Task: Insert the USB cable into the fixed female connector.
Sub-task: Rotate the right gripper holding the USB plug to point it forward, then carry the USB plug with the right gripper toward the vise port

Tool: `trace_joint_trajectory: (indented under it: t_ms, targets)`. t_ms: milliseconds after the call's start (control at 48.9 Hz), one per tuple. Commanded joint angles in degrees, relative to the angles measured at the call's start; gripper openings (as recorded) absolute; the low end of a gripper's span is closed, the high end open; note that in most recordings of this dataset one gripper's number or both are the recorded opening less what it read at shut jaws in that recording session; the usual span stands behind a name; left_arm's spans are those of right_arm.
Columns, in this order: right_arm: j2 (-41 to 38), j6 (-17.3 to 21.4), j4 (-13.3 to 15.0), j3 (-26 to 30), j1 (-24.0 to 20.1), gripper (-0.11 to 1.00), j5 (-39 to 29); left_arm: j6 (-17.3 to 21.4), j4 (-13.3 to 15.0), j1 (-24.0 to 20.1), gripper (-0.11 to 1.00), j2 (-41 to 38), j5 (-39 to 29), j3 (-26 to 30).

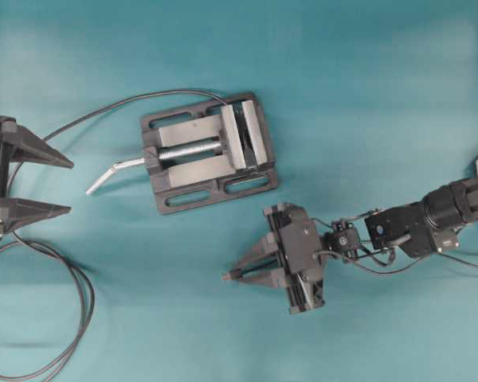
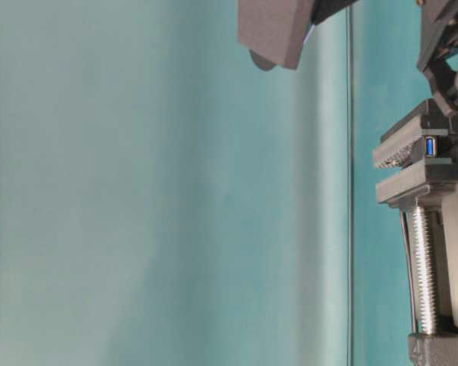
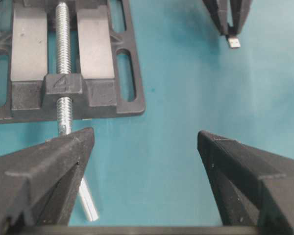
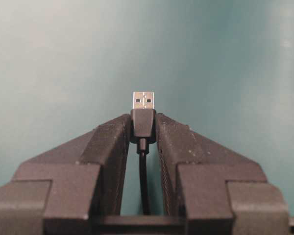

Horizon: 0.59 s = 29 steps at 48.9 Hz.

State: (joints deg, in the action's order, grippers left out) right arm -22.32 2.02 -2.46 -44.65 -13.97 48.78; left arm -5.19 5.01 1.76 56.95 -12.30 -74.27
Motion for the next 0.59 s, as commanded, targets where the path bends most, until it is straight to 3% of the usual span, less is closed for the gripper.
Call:
trace_joint_trajectory:
  t_ms: [0, 102, 266, 368, 388, 572]
  targets:
    - [2.1, -0.6, -4.0, -0.2, -0.2, 0.2, 0.4, -0.7, 0.0, 0.1, 1.0, -0.4, 0.5, 0.6]
    - [2.1, -2.1, -10.7, -1.2, -1.1, 0.2, 1.1, -0.7, 0.0, 0.1, 1.0, -0.4, 0.5, 0.3]
    - [2.0, -6.1, -25.0, -2.2, -3.7, 0.2, 2.5, -0.8, 0.0, 0.1, 1.0, -0.3, 0.5, -0.8]
    - [1.8, -9.8, -35.1, -1.8, -5.9, 0.2, 2.7, -0.8, 0.1, 0.2, 1.0, -0.3, 0.5, -0.9]
    - [1.8, -11.1, -38.4, -1.7, -6.6, 0.2, 2.8, -0.8, 0.1, 0.1, 1.0, -0.4, 0.5, -0.9]
    - [0.7, -19.5, -57.8, 1.5, -10.2, 0.2, 4.8, -0.8, 0.1, 0.1, 1.0, -0.4, 0.4, -0.9]
